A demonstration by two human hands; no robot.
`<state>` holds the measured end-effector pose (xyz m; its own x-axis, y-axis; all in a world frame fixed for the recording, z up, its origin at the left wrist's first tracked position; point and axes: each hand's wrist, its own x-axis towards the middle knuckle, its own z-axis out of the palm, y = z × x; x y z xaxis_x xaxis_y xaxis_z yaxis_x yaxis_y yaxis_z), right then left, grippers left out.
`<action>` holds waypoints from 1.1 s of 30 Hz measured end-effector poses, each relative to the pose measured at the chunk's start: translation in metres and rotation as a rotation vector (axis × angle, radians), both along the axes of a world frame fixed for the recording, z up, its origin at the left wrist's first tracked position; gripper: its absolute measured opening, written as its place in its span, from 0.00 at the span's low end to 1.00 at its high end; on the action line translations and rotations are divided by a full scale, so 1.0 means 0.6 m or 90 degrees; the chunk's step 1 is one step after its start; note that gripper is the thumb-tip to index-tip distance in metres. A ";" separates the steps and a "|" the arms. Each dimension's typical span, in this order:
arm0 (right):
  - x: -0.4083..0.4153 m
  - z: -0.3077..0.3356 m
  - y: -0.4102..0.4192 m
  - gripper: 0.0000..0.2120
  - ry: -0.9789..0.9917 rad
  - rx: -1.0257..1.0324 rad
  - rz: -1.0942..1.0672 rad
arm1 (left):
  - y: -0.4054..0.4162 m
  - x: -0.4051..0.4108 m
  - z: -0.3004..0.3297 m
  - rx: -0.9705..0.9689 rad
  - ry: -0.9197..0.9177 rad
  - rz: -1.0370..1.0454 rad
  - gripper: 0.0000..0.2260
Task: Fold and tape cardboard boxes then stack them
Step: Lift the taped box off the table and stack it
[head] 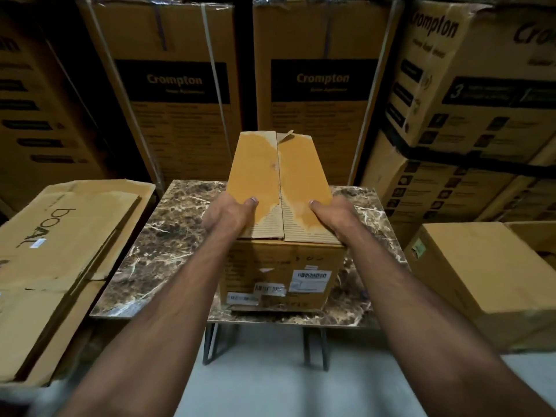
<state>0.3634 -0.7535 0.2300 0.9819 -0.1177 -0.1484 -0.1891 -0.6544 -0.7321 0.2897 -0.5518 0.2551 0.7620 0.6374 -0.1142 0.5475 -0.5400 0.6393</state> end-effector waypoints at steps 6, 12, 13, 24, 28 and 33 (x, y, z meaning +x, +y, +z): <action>-0.030 0.048 -0.095 0.24 -0.031 -0.018 -0.082 | -0.082 0.032 0.044 0.051 -0.028 -0.068 0.22; -0.063 0.118 -0.277 0.25 -0.066 -0.039 -0.183 | -0.263 0.045 0.102 0.049 -0.075 -0.176 0.26; -0.069 0.130 -0.314 0.25 -0.074 -0.035 -0.202 | -0.301 0.051 0.111 0.044 -0.085 -0.195 0.26; -0.167 0.136 -0.768 0.24 -0.070 -0.078 -0.385 | -0.772 0.058 0.075 0.022 -0.074 -0.396 0.27; -0.177 0.085 -0.877 0.22 -0.021 -0.087 -0.413 | -0.880 0.074 0.016 0.013 -0.035 -0.461 0.29; -0.132 0.033 -0.972 0.22 0.025 -0.067 -0.440 | -0.979 0.140 -0.045 -0.014 0.002 -0.503 0.28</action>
